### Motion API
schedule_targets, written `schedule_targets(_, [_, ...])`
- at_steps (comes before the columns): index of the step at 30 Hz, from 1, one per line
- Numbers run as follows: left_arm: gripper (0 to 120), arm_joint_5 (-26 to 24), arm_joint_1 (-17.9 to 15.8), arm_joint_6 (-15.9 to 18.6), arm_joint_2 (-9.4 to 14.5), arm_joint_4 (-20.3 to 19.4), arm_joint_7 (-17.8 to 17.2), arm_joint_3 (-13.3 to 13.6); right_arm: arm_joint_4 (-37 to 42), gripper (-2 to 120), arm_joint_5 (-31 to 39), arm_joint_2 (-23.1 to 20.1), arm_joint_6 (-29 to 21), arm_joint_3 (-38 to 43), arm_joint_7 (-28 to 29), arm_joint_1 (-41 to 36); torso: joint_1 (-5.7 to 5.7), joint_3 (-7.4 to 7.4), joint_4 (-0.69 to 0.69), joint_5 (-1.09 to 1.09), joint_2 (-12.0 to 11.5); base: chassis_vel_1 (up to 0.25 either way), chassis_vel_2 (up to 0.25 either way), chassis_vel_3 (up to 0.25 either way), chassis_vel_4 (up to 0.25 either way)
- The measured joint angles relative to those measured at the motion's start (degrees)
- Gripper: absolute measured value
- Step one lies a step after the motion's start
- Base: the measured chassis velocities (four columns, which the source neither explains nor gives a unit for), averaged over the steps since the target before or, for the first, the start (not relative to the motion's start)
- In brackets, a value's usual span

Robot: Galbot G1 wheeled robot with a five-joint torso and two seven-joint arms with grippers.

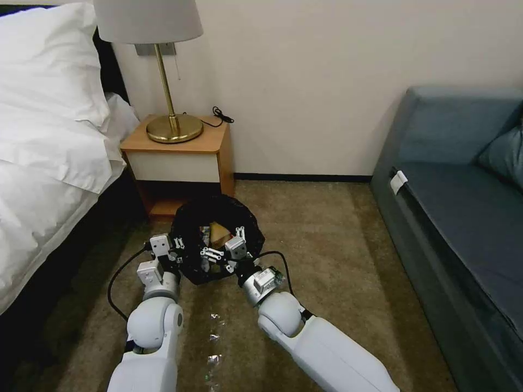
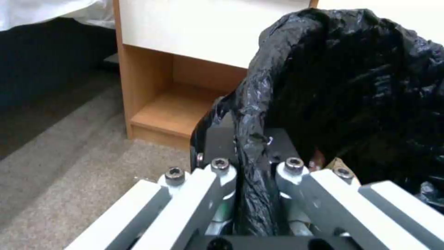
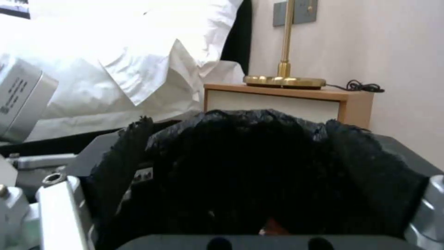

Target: Pick up the trash bin, then pick up the garbage on the floor and place it into the trash bin.

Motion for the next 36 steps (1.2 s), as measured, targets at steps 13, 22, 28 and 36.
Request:
schedule_targets(13, [5, -0.33, 0.14, 0.0, 0.38, 0.19, 0.04, -0.51, 2.19, 97, 1.07, 0.68, -1.29, 1.48, 1.39, 1.69, 0.0, 0.0, 0.0, 0.0, 0.0, 0.0, 0.0, 0.0, 0.0])
schedule_targets(22, [5, -1.72, 0.51, 0.0, 1.21, -0.45, 0.43, -3.06, 2.51, 99, 3.55, 0.5, -2.94, 4.31, 3.27, 6.0, 0.0, 0.0, 0.0, 0.0, 0.0, 0.0, 0.0, 0.0, 0.0])
schedule_targets(28, [5, -3.43, 0.98, -0.07, 1.98, -1.0, 0.94, -5.2, -1.03, 100, 6.85, -0.14, -5.73, 8.89, 4.96, 9.56, 0.0, 0.0, 0.0, 0.0, 0.0, 0.0, 0.0, 0.0, 0.0])
schedule_targets(36, [5, -4.29, 1.32, -0.14, 2.48, -1.14, 1.9, -6.12, -7.88, 99, 9.35, -1.89, -7.05, 11.49, 2.74, 9.73, 0.0, 0.0, 0.0, 0.0, 0.0, 0.0, 0.0, 0.0, 0.0])
